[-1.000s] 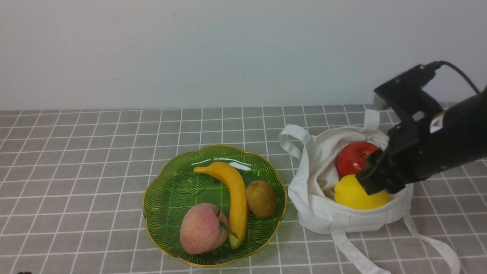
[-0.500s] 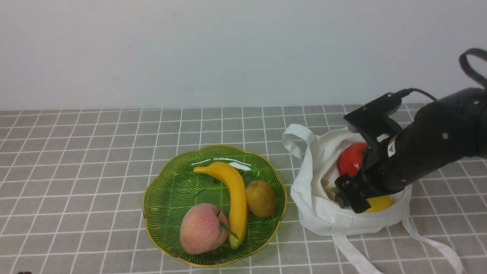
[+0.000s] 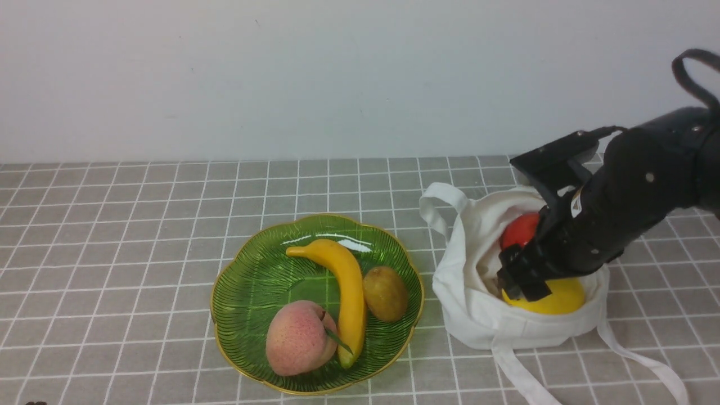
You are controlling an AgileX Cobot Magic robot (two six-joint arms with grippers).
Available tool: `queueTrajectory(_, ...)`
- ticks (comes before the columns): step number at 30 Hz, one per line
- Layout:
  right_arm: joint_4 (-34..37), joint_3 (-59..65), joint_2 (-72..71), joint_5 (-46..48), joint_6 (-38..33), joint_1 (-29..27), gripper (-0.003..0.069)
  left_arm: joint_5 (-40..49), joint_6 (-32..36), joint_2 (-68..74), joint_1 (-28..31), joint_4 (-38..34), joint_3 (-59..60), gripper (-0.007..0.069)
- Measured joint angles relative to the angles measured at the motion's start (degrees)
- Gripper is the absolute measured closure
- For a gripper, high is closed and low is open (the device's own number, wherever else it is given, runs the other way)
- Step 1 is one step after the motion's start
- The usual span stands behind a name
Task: Take the fruit out of the bag on the grey coffee tablecloth and place them on the plate.
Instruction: 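Reach into the cloth bag and grasp the lemon with the right gripper, then move the lemon from the bag and place it in the dish with the right gripper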
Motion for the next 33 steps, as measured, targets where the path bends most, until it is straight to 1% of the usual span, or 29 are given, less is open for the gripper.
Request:
queueTrajectory(2, 0.0, -2.5, -1.4, 2.5, 0.3, 0.0, 0.0084, 0.0, 0.0, 0.0, 0.0, 0.0, 0.0, 0.0632)
queueTrajectory(6, 0.2, -4.7, -4.0, 3.5, 0.5, 0.0, 0.0084, 0.0, 0.0, 0.0, 0.0, 0.0, 0.0, 0.0632)
queueTrajectory(9, 2.7, -6.0, -6.1, 3.9, 0.6, 0.0, 0.0084, 0.0, 0.0, 0.0, 0.0, 0.0, 0.0, 0.0632)
queueTrajectory(12, 9.5, -8.1, -8.0, 4.1, -2.1, 0.3, 0.0084, 0.0, 0.0, 0.0, 0.0, 0.0, 0.0, 0.0632)
queueTrajectory(13, 12.8, -9.2, -8.4, 4.0, -5.0, 0.9, 0.0084, 0.0, 0.0, 0.0, 0.0, 0.0, 0.0, 0.0632)
queueTrajectory(14, 13.4, -9.3, -8.4, 4.0, -5.0, 0.9, 0.0084, 0.0, 0.0, 0.0, 0.0, 0.0, 0.0, 0.0632)
queueTrajectory(16, 20.4, -10.6, -8.5, 1.8, -11.3, 3.1, 0.0084, 0.0, 0.0, 0.0, 0.0, 0.0, 0.0, 0.0632)
queueTrajectory(19, 28.8, -11.1, -7.5, -4.6, -18.5, 7.1, 0.0084, 0.0, 0.0, 0.0, 0.0, 0.0, 0.0, 0.0632)
queueTrajectory(22, 35.1, -11.3, -3.8, -13.0, -23.4, 11.2, 0.0084, 0.0, 0.0, 0.0, 0.0, 0.0, 0.0, 0.0632)
queueTrajectory(24, 36.9, -11.7, -0.2, -17.5, -24.5, 13.2, 0.0084, 0.0, 0.0, 0.0, 0.0, 0.0, 0.0, 0.0632)
queueTrajectory(27, 37.5, -13.8, 6.7, -20.0, -25.0, 15.2, 0.0084, 0.0, 0.0, 0.0, 0.0, 0.0, 0.0, 0.0632)
queueTrajectory(30, 37.6, -15.3, 10.0, -20.2, -25.0, 15.8, 0.0084, 0.0, 0.0, 0.0, 0.0, 0.0, 0.0, 0.0632)
queueTrajectory(31, 37.7, -17.3, 14.2, -20.1, -25.0, 16.3, 0.0084, 0.0, 0.0, 0.0, 0.0, 0.0, 0.0, 0.0632)
queueTrajectory(33, 37.7, -19.8, 17.7, -19.3, -25.1, 16.7, 0.0084, 0.0, 0.0, 0.0, 0.0, 0.0, 0.0, 0.0632)
